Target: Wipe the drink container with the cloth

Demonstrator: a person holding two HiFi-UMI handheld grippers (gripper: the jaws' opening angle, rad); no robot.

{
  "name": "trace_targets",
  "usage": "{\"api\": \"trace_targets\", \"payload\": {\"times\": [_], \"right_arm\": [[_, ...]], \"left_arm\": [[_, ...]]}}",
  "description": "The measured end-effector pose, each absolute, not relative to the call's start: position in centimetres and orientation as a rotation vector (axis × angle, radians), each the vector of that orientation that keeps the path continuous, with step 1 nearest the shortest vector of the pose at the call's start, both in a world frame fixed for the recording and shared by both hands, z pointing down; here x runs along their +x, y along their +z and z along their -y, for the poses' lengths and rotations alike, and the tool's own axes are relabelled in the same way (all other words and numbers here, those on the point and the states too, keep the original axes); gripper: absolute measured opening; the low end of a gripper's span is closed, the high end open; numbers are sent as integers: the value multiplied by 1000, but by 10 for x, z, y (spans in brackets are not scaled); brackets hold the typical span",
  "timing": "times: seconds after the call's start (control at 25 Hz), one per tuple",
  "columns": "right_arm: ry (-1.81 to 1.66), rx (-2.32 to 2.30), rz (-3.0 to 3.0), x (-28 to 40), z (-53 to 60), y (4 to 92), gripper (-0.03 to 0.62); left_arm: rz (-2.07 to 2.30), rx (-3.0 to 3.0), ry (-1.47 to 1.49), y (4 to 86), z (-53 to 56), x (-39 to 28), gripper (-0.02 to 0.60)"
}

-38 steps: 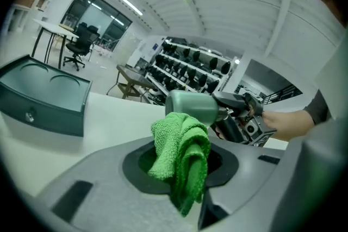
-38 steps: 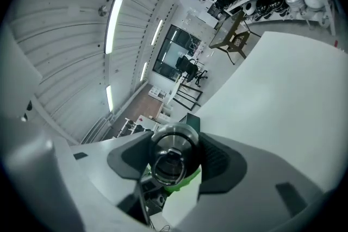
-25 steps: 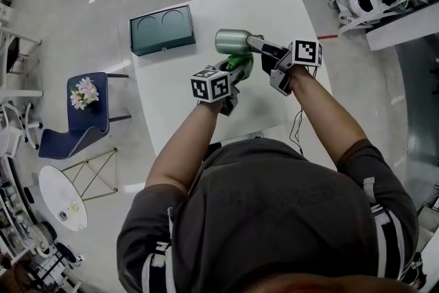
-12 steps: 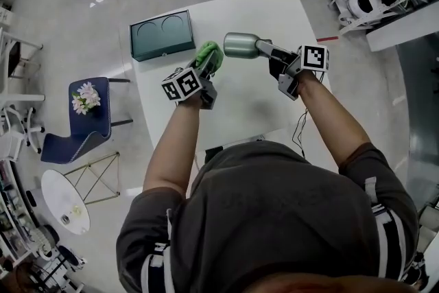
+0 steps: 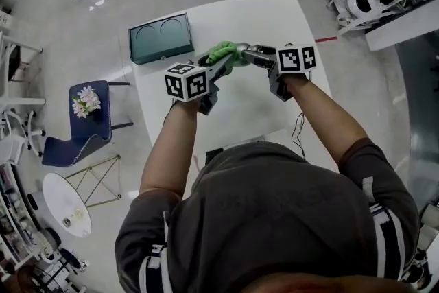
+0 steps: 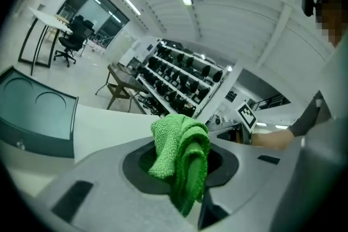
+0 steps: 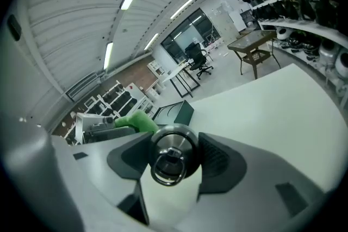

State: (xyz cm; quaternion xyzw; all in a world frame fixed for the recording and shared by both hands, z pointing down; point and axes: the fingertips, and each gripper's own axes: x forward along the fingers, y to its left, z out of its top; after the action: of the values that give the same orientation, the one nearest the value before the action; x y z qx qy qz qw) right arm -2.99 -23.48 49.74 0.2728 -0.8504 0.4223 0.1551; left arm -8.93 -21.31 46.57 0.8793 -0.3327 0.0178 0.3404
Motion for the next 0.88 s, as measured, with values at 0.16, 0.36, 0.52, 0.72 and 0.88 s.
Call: {"api": "trace_targets", "payload": {"times": [0.16, 0.36, 0.52, 0.72, 0.88], "right_arm": [[1152, 738, 2436, -33, 227, 498, 249], [1081, 655, 2466, -31, 217, 495, 249], [567, 528, 2437, -36, 204, 496, 249], [165, 347, 2316, -50, 187, 505, 249], [139, 281, 2296, -49, 177, 511, 249]], "left_arm": [[908, 2332, 212, 477, 219, -92, 94], [999, 2301, 406, 507, 233, -118, 94], [865, 2338, 415, 497, 229, -107, 94], [682, 2387, 398, 479, 223, -66, 94], [699, 2352, 483, 506, 223, -66, 94]]}}
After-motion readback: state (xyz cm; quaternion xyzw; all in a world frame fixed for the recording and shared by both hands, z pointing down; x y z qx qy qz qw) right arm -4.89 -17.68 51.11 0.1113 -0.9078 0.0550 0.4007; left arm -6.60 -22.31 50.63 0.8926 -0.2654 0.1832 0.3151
